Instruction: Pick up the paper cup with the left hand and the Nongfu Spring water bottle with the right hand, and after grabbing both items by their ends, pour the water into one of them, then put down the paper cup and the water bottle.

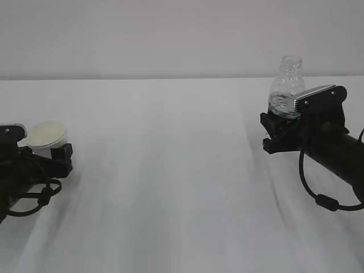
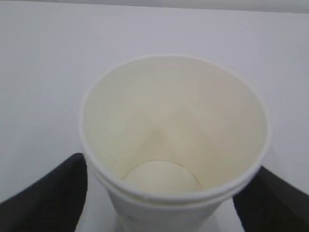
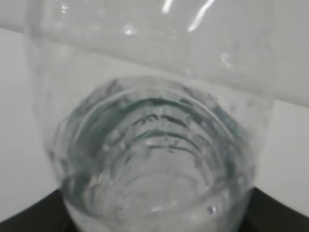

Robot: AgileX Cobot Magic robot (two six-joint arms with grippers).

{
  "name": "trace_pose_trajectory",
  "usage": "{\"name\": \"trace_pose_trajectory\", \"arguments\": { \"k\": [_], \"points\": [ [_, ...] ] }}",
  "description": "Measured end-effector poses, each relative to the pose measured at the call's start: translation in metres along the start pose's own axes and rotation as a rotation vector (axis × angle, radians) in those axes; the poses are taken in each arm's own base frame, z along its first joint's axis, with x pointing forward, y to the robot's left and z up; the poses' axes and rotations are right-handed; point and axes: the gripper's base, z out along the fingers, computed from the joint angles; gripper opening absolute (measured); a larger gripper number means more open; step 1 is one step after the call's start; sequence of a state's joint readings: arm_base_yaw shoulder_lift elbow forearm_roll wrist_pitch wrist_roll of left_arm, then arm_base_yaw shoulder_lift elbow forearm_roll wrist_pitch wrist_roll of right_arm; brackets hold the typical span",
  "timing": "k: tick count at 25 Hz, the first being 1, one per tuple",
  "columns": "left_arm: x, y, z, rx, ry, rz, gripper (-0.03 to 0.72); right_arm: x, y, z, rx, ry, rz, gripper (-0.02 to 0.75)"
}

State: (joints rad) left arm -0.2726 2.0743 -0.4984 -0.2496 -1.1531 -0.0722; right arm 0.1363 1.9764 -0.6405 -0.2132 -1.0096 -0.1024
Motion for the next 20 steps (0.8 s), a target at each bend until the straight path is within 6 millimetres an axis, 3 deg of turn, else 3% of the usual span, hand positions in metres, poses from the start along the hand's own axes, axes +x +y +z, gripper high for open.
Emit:
{"name": "trace_pose_trajectory", "arguments": {
  "k": [9,20],
  "points": [
    [0.017,0.001,0.009,-0.009,0.046,0.009,0.686,0.0,0.0,0.0,0.0,-0.001,0.0,0.417],
    [0.012,-0.002,0.017,-0.004,0.018,0.002,0.672,0.0,0.0,0.0,0.0,-0.001,-0.002,0.416]
  ]
}}
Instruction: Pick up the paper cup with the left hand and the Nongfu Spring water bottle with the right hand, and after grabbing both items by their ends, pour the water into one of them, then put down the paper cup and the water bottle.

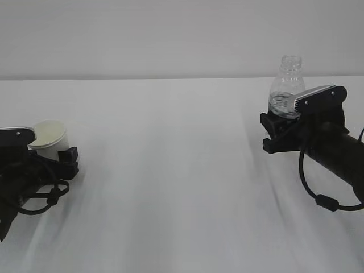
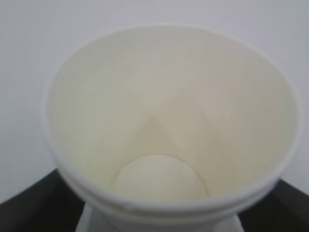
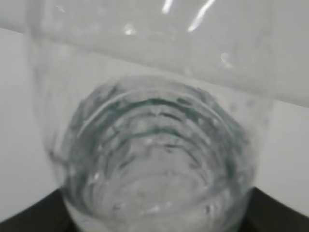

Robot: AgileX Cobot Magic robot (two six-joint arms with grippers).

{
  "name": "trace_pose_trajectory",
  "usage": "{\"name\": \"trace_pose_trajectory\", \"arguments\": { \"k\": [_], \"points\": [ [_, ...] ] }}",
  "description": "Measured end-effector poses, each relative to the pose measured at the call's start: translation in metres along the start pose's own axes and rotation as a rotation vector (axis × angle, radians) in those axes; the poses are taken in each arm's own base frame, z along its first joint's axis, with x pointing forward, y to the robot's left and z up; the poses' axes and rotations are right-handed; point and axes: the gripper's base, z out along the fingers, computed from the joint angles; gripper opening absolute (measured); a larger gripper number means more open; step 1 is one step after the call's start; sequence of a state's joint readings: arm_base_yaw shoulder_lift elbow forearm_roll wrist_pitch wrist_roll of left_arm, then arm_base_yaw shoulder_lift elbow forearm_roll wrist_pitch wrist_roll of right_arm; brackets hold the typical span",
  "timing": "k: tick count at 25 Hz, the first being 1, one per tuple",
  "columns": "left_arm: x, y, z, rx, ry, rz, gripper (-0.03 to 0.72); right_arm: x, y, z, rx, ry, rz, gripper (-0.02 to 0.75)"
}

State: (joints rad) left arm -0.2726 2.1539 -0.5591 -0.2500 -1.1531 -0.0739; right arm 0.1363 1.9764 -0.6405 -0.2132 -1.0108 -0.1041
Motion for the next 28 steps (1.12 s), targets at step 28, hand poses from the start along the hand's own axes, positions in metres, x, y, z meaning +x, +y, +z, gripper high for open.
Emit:
{"name": "trace_pose_trajectory", "arguments": {
  "k": [28],
  "points": [
    [-0.0057,-0.0026,0.0067,0.005,-0.028,-0.007,0.581,0.0,0.0,0.0,0.0,0.0,-0.002,0.416]
  ]
}}
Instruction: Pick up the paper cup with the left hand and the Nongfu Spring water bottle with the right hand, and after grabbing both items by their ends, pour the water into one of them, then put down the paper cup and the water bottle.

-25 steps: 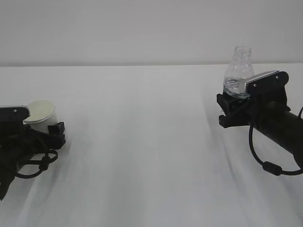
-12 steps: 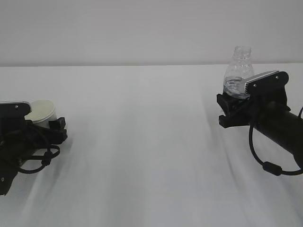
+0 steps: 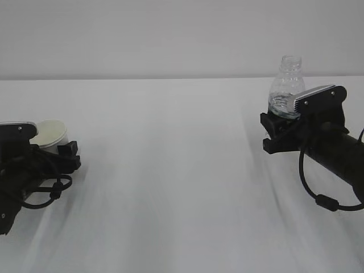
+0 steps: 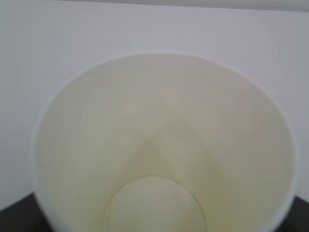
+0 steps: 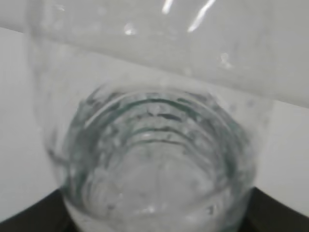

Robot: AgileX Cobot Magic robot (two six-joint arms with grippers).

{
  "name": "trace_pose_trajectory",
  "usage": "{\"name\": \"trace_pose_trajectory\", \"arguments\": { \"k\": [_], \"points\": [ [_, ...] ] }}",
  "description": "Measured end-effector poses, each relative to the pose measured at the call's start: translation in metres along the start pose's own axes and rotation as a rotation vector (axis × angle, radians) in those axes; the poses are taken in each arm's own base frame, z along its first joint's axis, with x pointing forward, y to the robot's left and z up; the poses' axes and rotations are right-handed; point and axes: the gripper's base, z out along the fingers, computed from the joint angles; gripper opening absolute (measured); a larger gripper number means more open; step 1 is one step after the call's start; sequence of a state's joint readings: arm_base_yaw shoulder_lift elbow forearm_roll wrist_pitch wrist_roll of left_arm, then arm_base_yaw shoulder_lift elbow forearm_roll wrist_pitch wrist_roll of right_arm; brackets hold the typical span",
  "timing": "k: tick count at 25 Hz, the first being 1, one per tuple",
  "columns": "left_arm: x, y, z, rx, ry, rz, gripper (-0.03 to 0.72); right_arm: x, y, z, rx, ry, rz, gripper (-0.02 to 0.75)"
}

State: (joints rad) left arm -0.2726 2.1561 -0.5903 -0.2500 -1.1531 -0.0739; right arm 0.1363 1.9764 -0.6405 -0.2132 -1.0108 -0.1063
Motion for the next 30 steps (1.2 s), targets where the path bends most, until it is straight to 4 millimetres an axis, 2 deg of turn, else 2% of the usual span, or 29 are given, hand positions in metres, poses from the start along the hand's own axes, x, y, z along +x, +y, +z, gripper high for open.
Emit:
{"name": "trace_pose_trajectory", "arguments": {
  "k": [9,24,30],
  "points": [
    [0.0,0.0,0.0,0.0,0.0,0.0,0.501,0.0,0.0,0.0,0.0,0.0,0.0,0.415],
    [0.0,-0.003,0.0,0.036,0.0,0.016,0.461,0.0,0.0,0.0,0.0,0.0,0.0,0.415],
    [0.001,-0.01,-0.001,0.115,0.006,0.051,0.456,0.0,0.0,0.0,0.0,0.0,0.0,0.415]
  ]
}}
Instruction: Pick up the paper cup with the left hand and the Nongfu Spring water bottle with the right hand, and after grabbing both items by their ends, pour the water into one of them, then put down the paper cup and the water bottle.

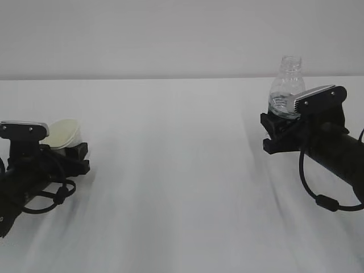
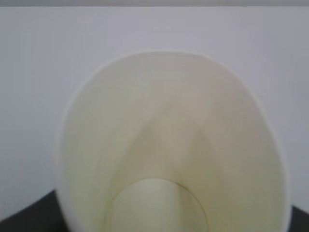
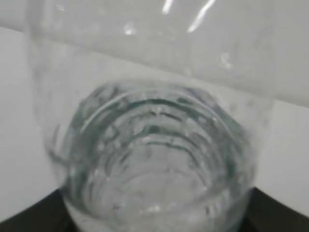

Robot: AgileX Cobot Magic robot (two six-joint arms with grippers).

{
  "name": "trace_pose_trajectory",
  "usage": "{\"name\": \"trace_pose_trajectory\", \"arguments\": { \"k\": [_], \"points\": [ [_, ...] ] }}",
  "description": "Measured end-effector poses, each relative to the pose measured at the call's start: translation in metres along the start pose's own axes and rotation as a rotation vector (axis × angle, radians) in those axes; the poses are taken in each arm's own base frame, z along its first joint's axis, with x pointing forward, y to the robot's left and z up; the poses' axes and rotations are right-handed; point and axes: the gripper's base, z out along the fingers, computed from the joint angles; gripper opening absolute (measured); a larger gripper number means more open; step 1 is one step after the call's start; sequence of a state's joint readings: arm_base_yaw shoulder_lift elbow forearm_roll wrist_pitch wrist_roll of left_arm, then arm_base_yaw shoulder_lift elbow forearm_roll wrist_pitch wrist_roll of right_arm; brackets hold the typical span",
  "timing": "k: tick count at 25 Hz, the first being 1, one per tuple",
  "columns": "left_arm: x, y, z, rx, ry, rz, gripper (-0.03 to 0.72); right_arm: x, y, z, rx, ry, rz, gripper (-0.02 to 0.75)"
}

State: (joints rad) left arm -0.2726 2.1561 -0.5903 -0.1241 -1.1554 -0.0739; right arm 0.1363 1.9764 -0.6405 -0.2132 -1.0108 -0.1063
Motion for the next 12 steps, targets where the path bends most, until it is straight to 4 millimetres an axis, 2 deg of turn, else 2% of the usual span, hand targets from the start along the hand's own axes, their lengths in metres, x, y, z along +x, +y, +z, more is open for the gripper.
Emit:
{"name": "trace_pose_trajectory", "arguments": {
  "k": [12],
  "points": [
    [0.005,-0.031,-0.006,0.35,0.026,0.155,0.446,0.0,0.0,0.0,0.0,0.0,0.0,0.415]
  ]
}}
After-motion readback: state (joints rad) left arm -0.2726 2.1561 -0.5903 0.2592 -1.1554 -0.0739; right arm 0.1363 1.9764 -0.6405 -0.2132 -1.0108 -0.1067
